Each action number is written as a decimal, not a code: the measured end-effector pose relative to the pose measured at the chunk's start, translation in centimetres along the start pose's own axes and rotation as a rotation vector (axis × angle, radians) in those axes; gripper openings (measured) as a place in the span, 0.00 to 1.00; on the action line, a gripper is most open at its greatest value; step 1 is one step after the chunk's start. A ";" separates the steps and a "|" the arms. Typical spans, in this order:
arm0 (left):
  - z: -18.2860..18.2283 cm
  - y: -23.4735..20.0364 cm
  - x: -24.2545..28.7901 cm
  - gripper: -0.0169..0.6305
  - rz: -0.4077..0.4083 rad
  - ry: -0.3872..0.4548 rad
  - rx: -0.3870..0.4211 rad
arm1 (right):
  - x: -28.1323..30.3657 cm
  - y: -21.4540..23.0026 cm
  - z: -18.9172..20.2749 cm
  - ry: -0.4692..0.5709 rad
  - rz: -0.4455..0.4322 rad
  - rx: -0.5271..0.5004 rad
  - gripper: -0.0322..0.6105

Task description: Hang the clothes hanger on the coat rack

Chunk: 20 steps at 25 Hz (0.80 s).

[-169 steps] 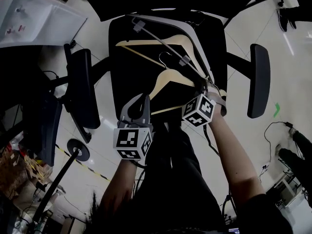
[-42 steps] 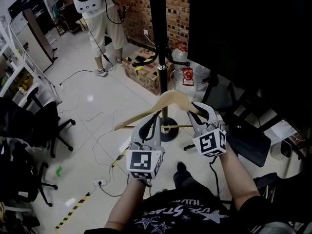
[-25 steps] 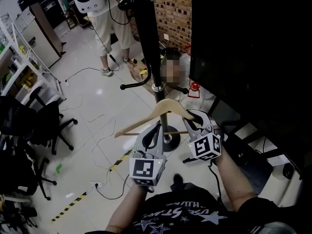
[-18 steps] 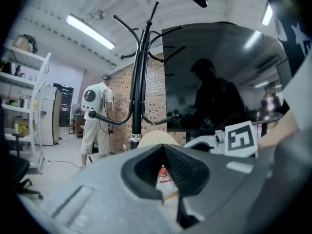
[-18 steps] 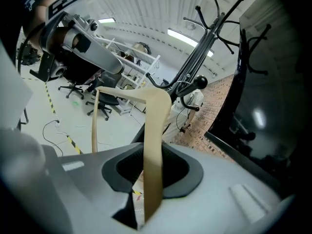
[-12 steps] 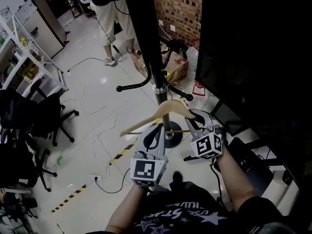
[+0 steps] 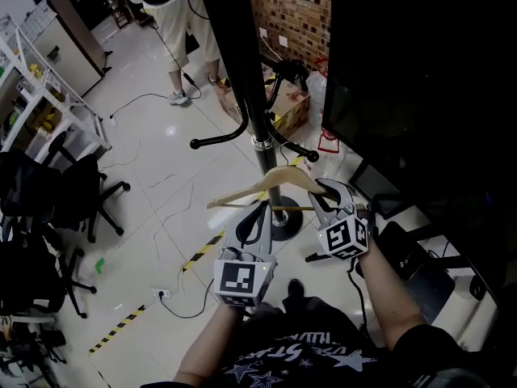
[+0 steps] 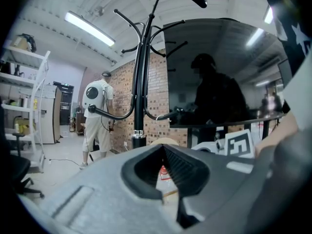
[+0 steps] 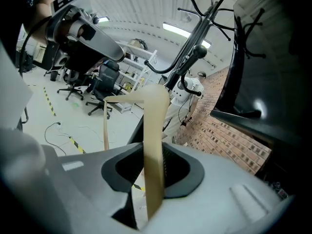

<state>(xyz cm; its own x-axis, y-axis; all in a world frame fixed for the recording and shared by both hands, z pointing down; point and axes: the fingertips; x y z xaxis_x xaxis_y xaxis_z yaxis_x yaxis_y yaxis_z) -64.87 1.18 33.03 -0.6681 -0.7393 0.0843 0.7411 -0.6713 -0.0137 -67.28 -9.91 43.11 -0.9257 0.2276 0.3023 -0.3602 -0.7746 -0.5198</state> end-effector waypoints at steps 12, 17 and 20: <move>0.1 -0.4 -0.8 0.03 -0.017 0.033 -0.009 | 0.8 1.2 -0.3 0.021 0.008 0.078 0.30; -0.8 -0.4 -1.4 0.03 -0.014 0.017 -0.011 | -0.6 1.7 -1.9 0.063 0.052 0.067 0.35; -1.2 -0.7 -1.6 0.03 -0.017 0.027 -0.008 | -2.0 2.6 -3.7 0.110 0.127 0.055 0.36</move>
<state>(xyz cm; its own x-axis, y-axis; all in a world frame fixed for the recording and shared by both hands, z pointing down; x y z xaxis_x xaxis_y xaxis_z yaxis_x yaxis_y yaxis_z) -64.46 2.76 31.70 -0.6820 -0.7291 0.0574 0.7294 -0.6838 -0.0209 -66.82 -10.20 38.16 -0.9715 0.1864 0.1463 -0.2353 -0.8318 -0.5028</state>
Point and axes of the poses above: the fingertips, and each gripper's own axes: x forward along the fingers, y to its right, z out of its underside, and after that the axes turned 3 degrees about y, right-handed
